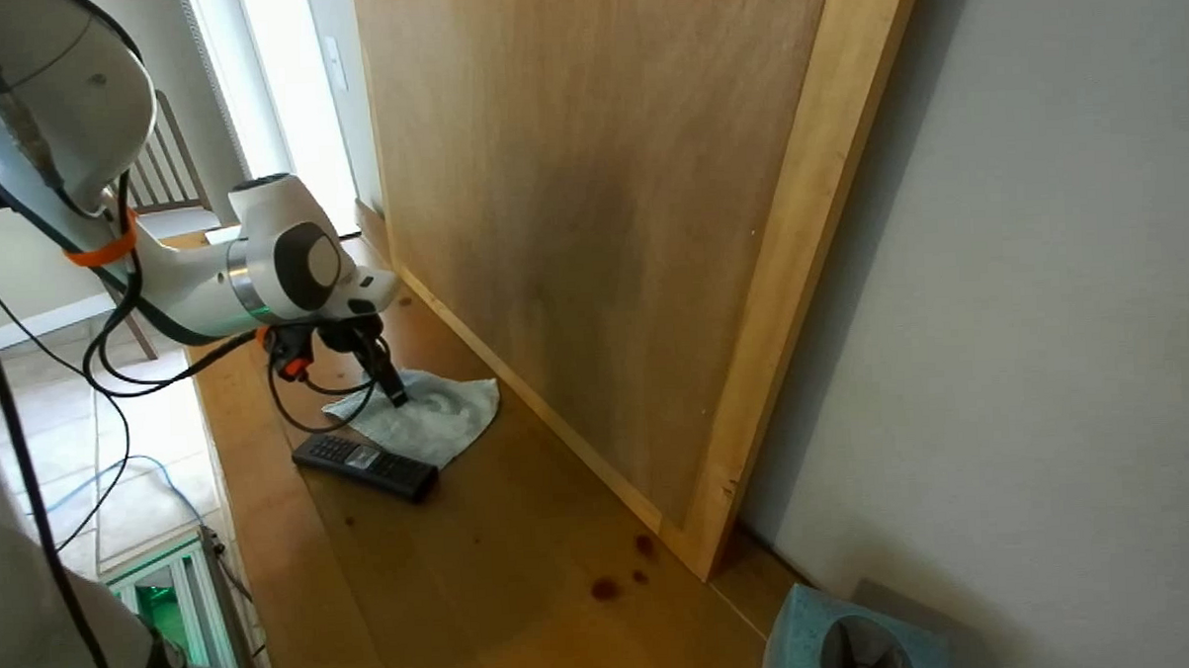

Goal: Use the paper towel to clean the upright board

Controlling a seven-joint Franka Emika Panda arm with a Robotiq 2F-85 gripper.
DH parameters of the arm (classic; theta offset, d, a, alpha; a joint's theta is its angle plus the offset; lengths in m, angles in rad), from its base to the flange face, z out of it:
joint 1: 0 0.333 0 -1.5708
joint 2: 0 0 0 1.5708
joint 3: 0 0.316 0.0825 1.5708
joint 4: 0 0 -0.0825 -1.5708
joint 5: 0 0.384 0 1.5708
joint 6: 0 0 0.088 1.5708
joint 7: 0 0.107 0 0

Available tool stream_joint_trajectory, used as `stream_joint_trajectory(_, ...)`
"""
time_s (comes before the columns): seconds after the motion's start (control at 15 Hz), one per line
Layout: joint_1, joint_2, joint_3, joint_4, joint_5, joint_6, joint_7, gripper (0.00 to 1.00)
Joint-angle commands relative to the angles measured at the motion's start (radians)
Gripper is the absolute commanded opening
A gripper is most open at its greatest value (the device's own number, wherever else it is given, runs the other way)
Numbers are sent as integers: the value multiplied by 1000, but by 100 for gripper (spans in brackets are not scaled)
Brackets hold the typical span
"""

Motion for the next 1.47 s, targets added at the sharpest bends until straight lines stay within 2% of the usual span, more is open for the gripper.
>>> stream_joint_trajectory(0.0, -7, 36, 2, 11, -46, 12, 41, 5)
stream_joint_trajectory(0.13, -6, 31, 2, 12, -47, 11, 42, 0)
stream_joint_trajectory(0.27, -9, 9, 1, 10, -62, 11, 59, 0)
stream_joint_trajectory(0.67, -51, -194, 14, -3, -295, 0, 310, 2)
stream_joint_trajectory(1.27, -180, -463, 73, 5, -546, 17, 646, 2)
stream_joint_trajectory(1.4, -205, -485, 81, 10, -578, 27, 698, 2)
